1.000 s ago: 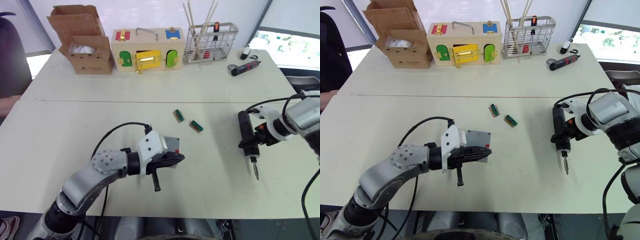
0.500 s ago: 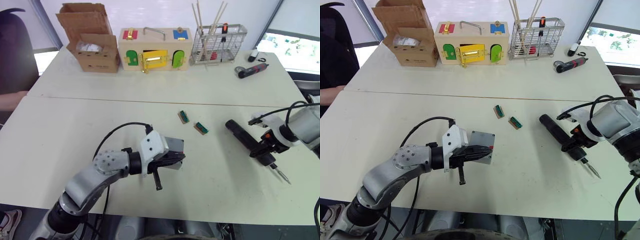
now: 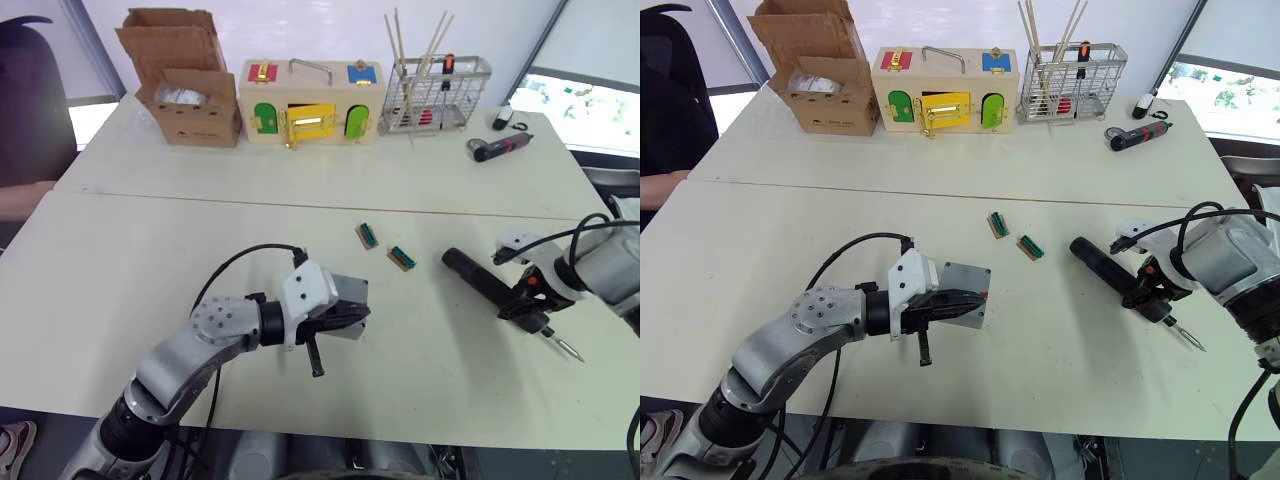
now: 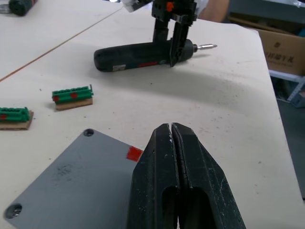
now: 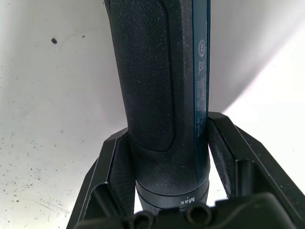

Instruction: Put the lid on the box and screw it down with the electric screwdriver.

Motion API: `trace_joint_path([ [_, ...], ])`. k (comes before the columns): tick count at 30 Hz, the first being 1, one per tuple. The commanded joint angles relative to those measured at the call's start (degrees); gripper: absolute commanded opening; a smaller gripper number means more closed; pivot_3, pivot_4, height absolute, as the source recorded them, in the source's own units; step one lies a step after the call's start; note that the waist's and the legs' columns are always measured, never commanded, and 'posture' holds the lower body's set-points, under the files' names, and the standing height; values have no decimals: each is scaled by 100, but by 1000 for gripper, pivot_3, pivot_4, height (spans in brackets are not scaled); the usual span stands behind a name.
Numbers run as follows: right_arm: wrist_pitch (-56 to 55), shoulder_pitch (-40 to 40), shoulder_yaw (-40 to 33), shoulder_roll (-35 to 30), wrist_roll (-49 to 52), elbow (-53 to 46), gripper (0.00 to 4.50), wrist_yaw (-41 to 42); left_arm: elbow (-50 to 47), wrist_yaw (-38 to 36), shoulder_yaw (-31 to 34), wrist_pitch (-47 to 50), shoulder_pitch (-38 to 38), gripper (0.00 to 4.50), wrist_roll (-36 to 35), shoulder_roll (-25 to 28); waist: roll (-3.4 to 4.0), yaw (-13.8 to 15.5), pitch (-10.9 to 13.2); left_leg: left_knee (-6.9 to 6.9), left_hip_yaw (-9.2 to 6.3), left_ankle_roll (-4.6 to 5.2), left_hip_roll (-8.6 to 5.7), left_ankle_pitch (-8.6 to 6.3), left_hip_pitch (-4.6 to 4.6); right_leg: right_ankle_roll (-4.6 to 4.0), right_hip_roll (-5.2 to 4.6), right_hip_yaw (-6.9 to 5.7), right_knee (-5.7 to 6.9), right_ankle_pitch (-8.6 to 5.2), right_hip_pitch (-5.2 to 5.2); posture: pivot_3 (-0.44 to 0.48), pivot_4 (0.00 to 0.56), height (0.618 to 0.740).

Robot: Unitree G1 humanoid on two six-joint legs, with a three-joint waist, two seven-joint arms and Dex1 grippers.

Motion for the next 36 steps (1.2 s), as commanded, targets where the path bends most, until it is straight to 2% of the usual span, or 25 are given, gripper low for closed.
trace_joint_path([
  [1,-46,92,-185,80,44,133,1932,59,-13,-144,187,-152,60,0,-26,134,1,-11,0,0,1,0,0,0,1,0,0,1,0,0,0,0,150,740],
  [4,274,-102,-714,89,465,-149,1932,288,127,-274,433,-205,106,0,-87,304,35,-16,15,-3,6,0,0,0,-1,0,0,6,4,0,-11,0,150,740],
  [8,754,-421,-1432,81,1050,-465,1932,392,449,-507,702,-344,-5,0,-67,531,130,-61,69,-8,25,1,1,0,-14,0,3,25,16,0,-42,0,150,740],
  [13,2315,-621,-3120,667,2300,-706,1932,55,796,-868,875,-474,-277,0,-119,683,144,-62,77,-10,27,1,4,0,-46,0,9,25,28,0,-79,0,150,740],
  [17,3355,-1015,-5520,1934,2807,-943,1932,-843,959,-1107,1030,-448,-490,0,-274,699,144,-56,77,-7,28,1,2,0,-54,0,7,26,28,1,-82,0,150,740],
  [19,3497,-1202,-6594,2903,2910,-1736,1932,-1489,1067,-1228,1106,-421,-632,0,-369,715,143,-53,77,-4,30,-1,2,2,-60,1,8,27,36,1,-92,0,150,740],
  [21,3317,-1167,-7154,4022,3008,-2918,1932,-2195,1183,-1340,1167,-373,-787,0,-468,713,143,-52,76,-3,28,-5,3,4,-78,1,10,26,55,1,-118,0,150,740],
  [24,2975,-849,-7065,5146,3124,-4116,1932,-2989,1333,-1534,1172,-354,-945,0,-519,756,144,-103,74,-2,22,-27,4,16,-97,1,13,22,112,1,-154,0,150,740],
  [26,2268,-243,-6573,5938,3098,-4789,1932,-3477,1437,-1653,1043,-393,-1026,0,-436,777,143,-162,73,-2,20,-41,1,25,-102,1,11,21,115,1,-157,0,150,740],
  [28,1545,319,-6037,6377,3061,-5254,1932,-3759,1525,-1723,966,-423,-1081,0,-360,779,144,-193,73,-3,23,-61,-2,36,-101,1,9,23,114,1,-158,0,150,740],
  [31,778,851,-5332,6452,2917,-5532,1932,-4101,1595,-1838,928,-443,-1098,0,-310,803,146,-296,74,-4,24,-65,-3,40,-103,2,11,25,116,0,-162,0,150,740],
  [36,59,1343,-4697,6239,2927,-5577,1932,-4369,1605,-2003,685,-540,-1043,0,-71,868,146,-366,74,-5,20,-72,-1,44,-92,2,16,25,114,0,-161,0,150,740],
])
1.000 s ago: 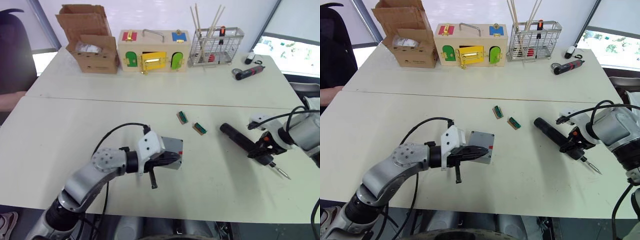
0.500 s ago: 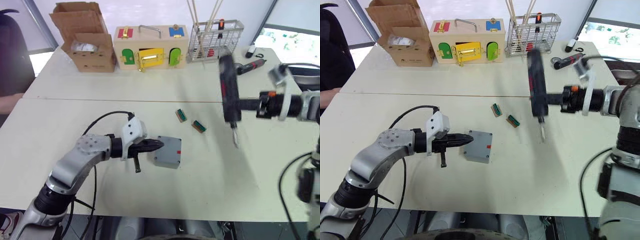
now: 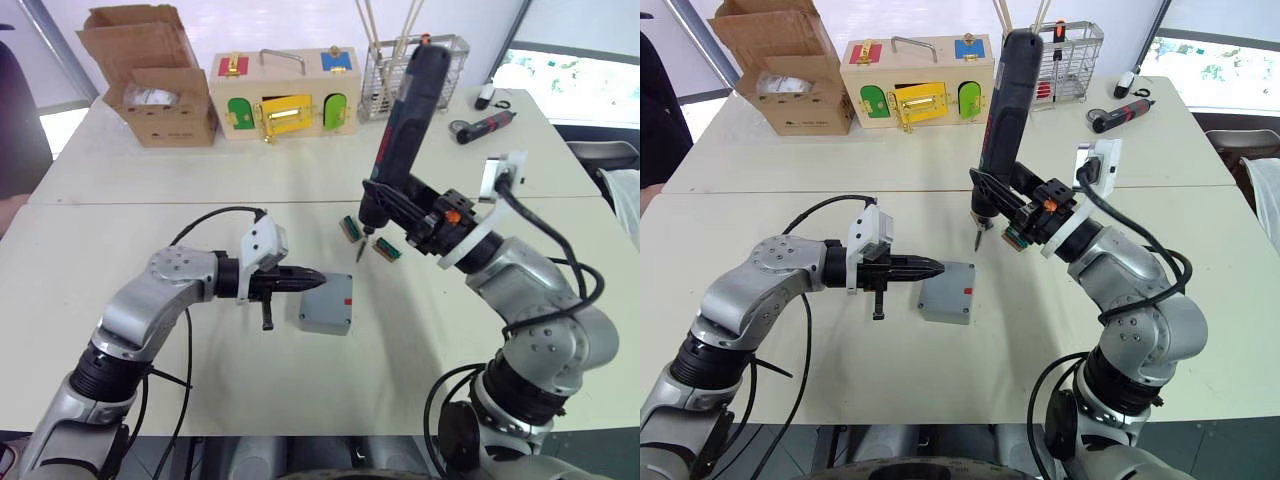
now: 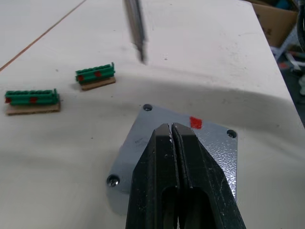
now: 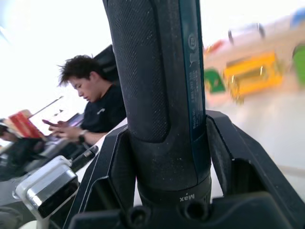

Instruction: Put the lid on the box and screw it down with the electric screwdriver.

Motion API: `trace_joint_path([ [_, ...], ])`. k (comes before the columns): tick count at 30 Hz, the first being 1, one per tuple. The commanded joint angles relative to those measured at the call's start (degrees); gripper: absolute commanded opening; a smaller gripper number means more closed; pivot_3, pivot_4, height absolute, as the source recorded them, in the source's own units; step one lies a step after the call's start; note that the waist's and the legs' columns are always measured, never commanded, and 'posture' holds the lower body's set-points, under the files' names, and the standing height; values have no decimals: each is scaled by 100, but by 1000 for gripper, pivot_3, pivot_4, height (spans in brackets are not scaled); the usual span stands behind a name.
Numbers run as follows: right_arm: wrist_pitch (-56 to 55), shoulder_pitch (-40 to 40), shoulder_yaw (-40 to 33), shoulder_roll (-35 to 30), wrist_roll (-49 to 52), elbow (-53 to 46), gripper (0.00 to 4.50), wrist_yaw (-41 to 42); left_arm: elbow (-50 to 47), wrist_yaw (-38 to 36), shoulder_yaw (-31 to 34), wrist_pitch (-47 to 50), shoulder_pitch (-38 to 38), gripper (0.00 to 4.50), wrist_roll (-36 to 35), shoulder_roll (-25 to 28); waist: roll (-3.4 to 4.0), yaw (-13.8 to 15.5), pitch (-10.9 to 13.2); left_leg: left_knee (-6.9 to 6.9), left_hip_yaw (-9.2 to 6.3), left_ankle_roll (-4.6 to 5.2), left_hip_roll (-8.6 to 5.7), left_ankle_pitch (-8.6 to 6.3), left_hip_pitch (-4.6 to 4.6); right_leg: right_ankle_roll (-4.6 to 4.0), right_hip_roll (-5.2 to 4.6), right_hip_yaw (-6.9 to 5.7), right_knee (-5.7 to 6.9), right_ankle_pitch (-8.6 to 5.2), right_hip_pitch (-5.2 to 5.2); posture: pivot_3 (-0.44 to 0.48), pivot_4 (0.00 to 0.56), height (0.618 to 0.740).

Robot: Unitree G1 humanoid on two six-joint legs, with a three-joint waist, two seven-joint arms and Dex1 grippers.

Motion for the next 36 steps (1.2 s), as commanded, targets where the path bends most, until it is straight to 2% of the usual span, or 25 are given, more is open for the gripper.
trace_joint_path([
  [1,-643,209,372,-220,47,-272,1932,-116,-74,-111,-214,-218,23,0,245,71,0,-10,0,-1,0,0,1,0,0,0,0,0,0,0,0,0,150,740],
  [6,-1243,611,962,-567,-52,-216,1932,-252,200,-162,-524,-629,153,0,779,180,0,-2,0,0,-1,1,1,0,0,0,0,1,-1,0,1,0,150,740],
  [12,-1843,905,1471,-740,-198,-8,1932,-417,374,-35,-537,-783,248,0,866,17,-2,28,-2,1,-4,11,1,-6,14,0,0,0,-2,0,18,0,150,740],
  [36,-2512,1311,2052,-1023,-223,407,1932,-681,275,48,-517,-691,272,0,833,-65,-3,31,-4,2,-6,21,0,-11,34,0,0,0,-1,0,37,0,150,740],
])
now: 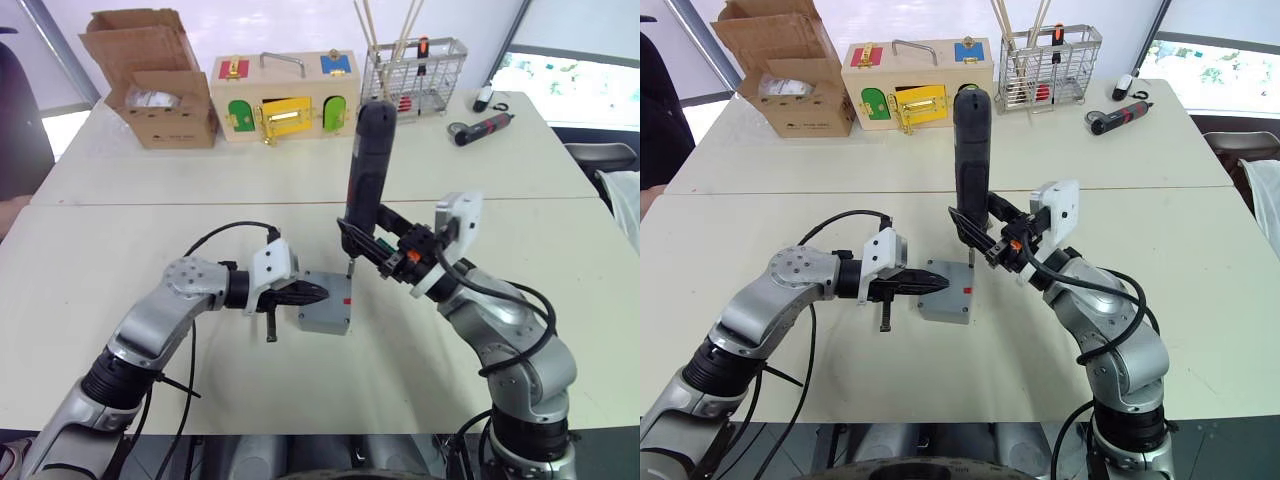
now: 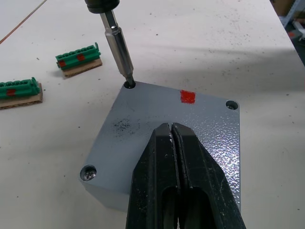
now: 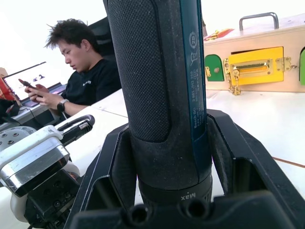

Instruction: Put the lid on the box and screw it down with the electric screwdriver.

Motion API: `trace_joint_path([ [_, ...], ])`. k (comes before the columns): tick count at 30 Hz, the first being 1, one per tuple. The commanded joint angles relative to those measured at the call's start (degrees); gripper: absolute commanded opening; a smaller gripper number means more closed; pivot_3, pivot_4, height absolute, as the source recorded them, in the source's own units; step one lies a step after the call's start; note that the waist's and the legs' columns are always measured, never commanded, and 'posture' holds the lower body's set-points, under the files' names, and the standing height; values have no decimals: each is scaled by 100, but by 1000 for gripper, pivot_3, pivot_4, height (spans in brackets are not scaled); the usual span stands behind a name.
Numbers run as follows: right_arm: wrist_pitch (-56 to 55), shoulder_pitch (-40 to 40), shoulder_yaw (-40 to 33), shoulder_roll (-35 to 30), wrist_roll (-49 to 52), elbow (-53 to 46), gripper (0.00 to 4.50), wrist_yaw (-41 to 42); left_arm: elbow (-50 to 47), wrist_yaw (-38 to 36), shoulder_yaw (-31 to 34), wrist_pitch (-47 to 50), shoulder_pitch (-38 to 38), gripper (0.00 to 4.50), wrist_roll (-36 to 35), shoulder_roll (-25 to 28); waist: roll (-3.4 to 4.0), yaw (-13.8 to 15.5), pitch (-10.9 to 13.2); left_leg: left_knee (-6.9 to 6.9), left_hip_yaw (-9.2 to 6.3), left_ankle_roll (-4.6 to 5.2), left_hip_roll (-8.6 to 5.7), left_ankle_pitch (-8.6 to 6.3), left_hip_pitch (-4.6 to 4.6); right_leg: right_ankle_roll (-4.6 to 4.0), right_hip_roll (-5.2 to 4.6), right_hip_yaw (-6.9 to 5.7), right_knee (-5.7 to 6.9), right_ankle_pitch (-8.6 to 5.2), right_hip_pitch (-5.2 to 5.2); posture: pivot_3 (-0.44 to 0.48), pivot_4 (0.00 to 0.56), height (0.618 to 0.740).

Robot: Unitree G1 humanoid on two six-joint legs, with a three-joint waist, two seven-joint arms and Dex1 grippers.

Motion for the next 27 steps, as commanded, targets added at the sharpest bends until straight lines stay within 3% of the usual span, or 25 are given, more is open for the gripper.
trace_joint_path([
  [1,-255,24,172,1,-5,2,1932,0,24,1,-56,121,57,0,83,24,0,-2,0,0,0,1,0,-1,4,0,0,0,0,0,4,0,150,740],
  [15,-806,516,714,-101,-260,205,1932,-27,-51,17,-38,172,110,0,87,46,-7,-4,-7,-9,-2,14,2,-8,55,0,2,0,-9,-2,55,0,150,740],
  [23,-1355,727,1264,-658,-1116,562,1932,127,-31,-15,-39,132,125,0,129,76,-6,6,-40,-9,-3,15,2,-9,60,0,3,-1,-11,-2,62,0,150,740],
  [27,-1303,714,1320,-539,-1174,716,1932,-43,-24,-39,-32,127,118,0,154,85,-28,25,-59,-9,-8,19,2,-12,87,0,4,-4,-23,-3,96,0,150,740],
])
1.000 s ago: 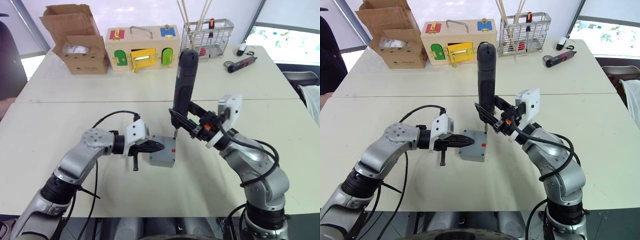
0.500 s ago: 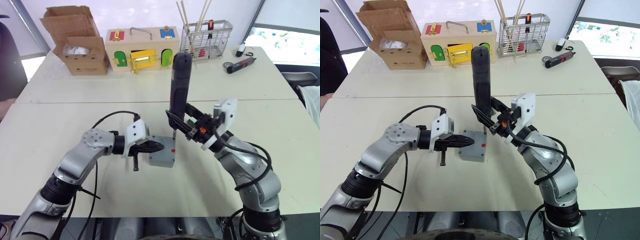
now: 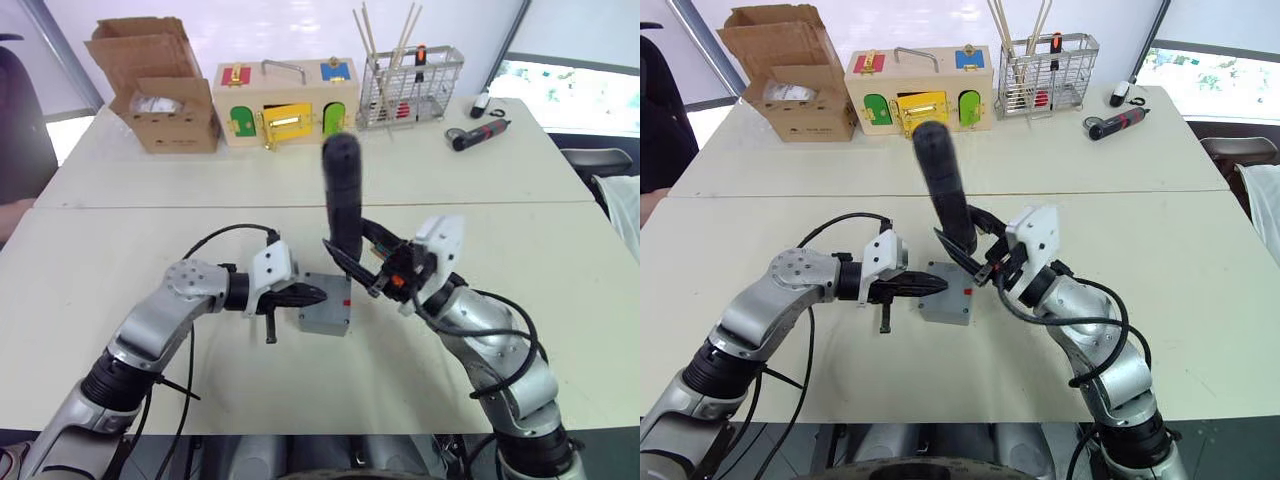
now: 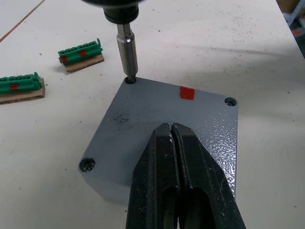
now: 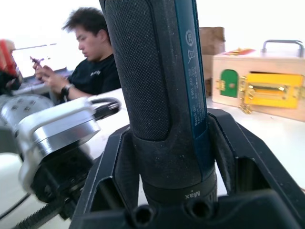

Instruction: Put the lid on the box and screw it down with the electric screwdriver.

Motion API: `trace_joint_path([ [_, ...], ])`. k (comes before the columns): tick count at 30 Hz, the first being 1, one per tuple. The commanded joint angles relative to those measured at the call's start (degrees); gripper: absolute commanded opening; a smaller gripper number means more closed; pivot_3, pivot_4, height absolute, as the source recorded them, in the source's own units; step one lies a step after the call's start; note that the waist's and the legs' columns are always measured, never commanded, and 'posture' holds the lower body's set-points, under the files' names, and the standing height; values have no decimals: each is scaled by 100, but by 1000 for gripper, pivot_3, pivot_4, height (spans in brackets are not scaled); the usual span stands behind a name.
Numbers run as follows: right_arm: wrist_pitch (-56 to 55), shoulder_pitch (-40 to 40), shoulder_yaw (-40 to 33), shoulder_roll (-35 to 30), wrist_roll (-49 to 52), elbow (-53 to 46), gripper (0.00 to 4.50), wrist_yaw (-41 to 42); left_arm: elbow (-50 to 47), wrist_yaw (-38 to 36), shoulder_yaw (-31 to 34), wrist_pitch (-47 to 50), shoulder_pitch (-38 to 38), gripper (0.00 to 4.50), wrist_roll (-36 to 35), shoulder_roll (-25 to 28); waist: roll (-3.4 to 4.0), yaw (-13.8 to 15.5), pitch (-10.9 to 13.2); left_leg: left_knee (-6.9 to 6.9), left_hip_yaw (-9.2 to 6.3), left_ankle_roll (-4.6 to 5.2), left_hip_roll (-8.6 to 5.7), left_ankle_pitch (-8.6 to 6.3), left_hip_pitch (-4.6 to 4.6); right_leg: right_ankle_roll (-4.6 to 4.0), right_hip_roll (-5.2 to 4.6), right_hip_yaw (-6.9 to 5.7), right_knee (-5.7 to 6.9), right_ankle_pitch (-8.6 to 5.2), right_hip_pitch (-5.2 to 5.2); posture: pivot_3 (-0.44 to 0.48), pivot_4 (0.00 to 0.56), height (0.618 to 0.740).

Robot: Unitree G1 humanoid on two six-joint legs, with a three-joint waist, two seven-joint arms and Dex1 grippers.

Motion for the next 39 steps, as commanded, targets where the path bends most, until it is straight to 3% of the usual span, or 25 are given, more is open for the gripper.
trace_joint_path([
  [1,313,221,103,125,1,487,1932,-122,-6,-48,-30,36,48,0,81,84,-15,10,-10,0,-1,1,0,0,6,0,0,0,-2,0,7,0,150,740],
  [12,223,330,-27,505,194,476,1932,-234,43,-92,-121,61,68,0,149,65,-22,6,-18,-4,-4,1,0,-1,12,0,0,-1,-3,-1,12,0,150,740],
  [16,240,338,-116,536,238,462,1932,-265,241,-146,-333,-240,113,0,513,162,-25,11,-22,-5,-4,1,0,-1,15,-1,-1,-1,-3,-1,14,0,150,740],
  [22,197,490,-142,489,279,424,1932,-263,378,-217,-348,-442,209,0,594,202,-14,1,-33,-30,-13,19,7,-12,83,-4,5,-10,-63,-3,99,0,150,740],
  [39,-296,739,29,249,-156,764,1932,-186,556,-341,-414,-725,284,0,719,234,-4,4,-115,-43,-13,29,7,-19,85,-3,1,-10,-90,-4,110,0,150,740],
])
